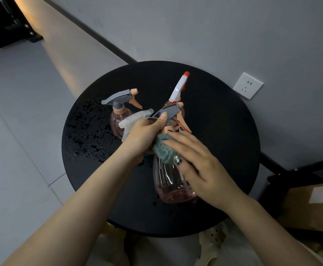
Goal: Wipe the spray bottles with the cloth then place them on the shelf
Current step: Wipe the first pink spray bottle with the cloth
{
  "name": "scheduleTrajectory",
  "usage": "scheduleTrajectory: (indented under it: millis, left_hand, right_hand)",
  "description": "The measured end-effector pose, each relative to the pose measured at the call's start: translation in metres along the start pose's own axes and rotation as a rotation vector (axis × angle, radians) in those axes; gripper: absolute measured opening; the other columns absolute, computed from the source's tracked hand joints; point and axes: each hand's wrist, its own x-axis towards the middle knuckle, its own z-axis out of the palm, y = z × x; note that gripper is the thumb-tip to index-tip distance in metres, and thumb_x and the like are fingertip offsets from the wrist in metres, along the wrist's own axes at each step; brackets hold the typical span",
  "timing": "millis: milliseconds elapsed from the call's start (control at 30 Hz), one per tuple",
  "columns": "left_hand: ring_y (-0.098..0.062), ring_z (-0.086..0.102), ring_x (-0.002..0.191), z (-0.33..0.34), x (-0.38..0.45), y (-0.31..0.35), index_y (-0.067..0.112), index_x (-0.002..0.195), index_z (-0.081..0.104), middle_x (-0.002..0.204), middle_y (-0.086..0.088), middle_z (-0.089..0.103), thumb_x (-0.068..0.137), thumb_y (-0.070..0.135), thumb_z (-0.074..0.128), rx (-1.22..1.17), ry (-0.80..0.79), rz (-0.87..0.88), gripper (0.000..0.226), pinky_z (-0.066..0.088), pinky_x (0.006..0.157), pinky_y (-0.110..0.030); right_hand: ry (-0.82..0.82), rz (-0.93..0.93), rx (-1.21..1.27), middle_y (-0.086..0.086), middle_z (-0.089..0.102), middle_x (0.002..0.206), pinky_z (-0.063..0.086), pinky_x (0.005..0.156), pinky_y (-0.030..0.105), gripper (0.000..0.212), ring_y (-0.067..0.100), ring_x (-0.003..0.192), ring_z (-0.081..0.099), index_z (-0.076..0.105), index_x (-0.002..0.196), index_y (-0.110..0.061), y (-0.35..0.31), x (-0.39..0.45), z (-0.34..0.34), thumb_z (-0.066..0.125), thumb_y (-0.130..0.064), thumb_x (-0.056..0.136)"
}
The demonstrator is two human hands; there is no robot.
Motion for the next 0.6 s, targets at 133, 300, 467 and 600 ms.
scheduleTrajectory:
  millis: [133, 300, 467, 600]
  left_hand:
    - [-0.012, 0.064, 0.057, -0.001, 0.001, 0.000, 0.012, 0.073, 0.062, 0.062, 0.001, 0.066, 0.095, 0.038, 0.050, 0.052, -0.001, -0.006, 0.035, 0.050, 0.051, -0.022]
    - [-0.012, 0.058, 0.051, -0.007, 0.001, 0.006, 0.017, 0.074, 0.061, 0.070, -0.001, 0.065, 0.095, 0.035, 0.051, -0.010, 0.068, 0.002, 0.029, 0.043, 0.044, -0.015]
    - [-0.009, 0.060, 0.049, -0.006, 0.001, 0.006, 0.018, 0.080, 0.061, 0.091, -0.012, 0.066, 0.095, 0.036, 0.050, 0.005, 0.064, -0.003, 0.026, 0.044, 0.043, -0.015]
    - [-0.014, 0.062, 0.059, -0.002, 0.003, 0.004, 0.017, 0.077, 0.066, 0.089, -0.011, 0.071, 0.093, 0.038, 0.052, 0.014, 0.076, -0.041, 0.030, 0.047, 0.048, -0.019]
  right_hand:
    - [-0.035, 0.005, 0.085, -0.019, 0.031, 0.150, 0.024, 0.116, 0.039, 0.043, 0.006, 0.143, 0.017, 0.039, 0.139, -0.036, 0.003, -0.003, -0.003, 0.032, -0.031, 0.097]
    - [-0.083, -0.378, -0.444, -0.008, 0.044, 0.143, 0.032, 0.111, 0.042, 0.039, 0.022, 0.142, 0.026, 0.044, 0.134, -0.025, 0.002, -0.018, -0.004, 0.044, -0.023, 0.096]
    - [-0.113, -0.552, -0.598, -0.007, 0.054, 0.135, 0.026, 0.115, 0.045, 0.035, 0.024, 0.136, 0.035, 0.051, 0.128, -0.024, 0.003, -0.031, 0.001, 0.054, -0.016, 0.093]
    - [-0.037, -0.460, -0.464, -0.005, 0.054, 0.135, 0.029, 0.113, 0.044, 0.029, 0.023, 0.136, 0.037, 0.055, 0.125, -0.022, 0.005, -0.024, -0.001, 0.050, -0.024, 0.097]
